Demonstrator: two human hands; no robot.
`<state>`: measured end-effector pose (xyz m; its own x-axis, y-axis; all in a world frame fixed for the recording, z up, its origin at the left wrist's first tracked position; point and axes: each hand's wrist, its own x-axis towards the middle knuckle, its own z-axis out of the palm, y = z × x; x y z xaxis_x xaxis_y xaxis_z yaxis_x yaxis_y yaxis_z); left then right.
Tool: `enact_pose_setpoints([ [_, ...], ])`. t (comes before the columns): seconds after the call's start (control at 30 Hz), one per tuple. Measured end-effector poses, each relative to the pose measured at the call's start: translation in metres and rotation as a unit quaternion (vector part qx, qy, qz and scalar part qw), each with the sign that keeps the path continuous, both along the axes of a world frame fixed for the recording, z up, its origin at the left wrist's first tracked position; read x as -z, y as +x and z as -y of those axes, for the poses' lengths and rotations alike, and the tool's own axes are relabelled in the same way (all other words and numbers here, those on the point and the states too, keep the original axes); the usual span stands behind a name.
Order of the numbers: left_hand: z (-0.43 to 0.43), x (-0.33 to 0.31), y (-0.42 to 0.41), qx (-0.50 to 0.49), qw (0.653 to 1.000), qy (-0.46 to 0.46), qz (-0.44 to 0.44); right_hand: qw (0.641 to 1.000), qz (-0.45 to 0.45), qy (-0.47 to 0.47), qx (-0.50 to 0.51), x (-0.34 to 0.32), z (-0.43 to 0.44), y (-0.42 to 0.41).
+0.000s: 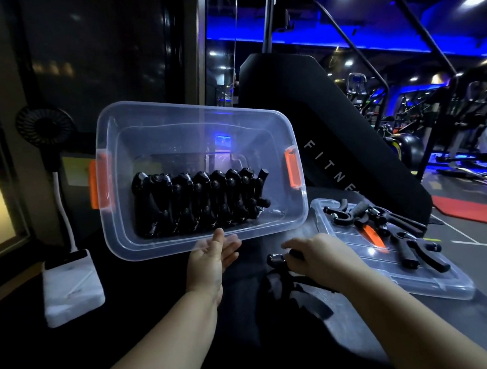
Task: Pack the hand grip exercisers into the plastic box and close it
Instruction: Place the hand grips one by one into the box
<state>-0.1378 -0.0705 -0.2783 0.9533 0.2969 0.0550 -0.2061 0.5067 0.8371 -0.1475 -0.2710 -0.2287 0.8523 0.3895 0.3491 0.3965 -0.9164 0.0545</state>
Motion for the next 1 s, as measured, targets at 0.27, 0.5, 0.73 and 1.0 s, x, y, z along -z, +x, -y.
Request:
enact_pose_setpoints([
  [0.27, 0.000, -0.001, 0.000, 0.002, 1.000, 0.008, -0.004, 1.000, 0.003, -0.001, 0.010, 0.004, 0.001, 0.003],
  [0.5, -0.002, 0.001, 0.001, 0.014, 1.000, 0.000, -0.007, 1.000, -0.008, 0.004, -0.008, -0.012, 0.001, -0.002],
  [0.73, -0.004, 0.002, 0.005, 0.021, 1.000, -0.022, 0.000, 0.991, 0.046, 0.100, -0.081, -0.067, -0.011, 0.004],
  [1.0, -0.002, 0.001, 0.005, 0.027, 1.000, -0.012, -0.002, 0.979, 0.145, 0.089, -0.108, -0.108, -0.059, 0.062],
])
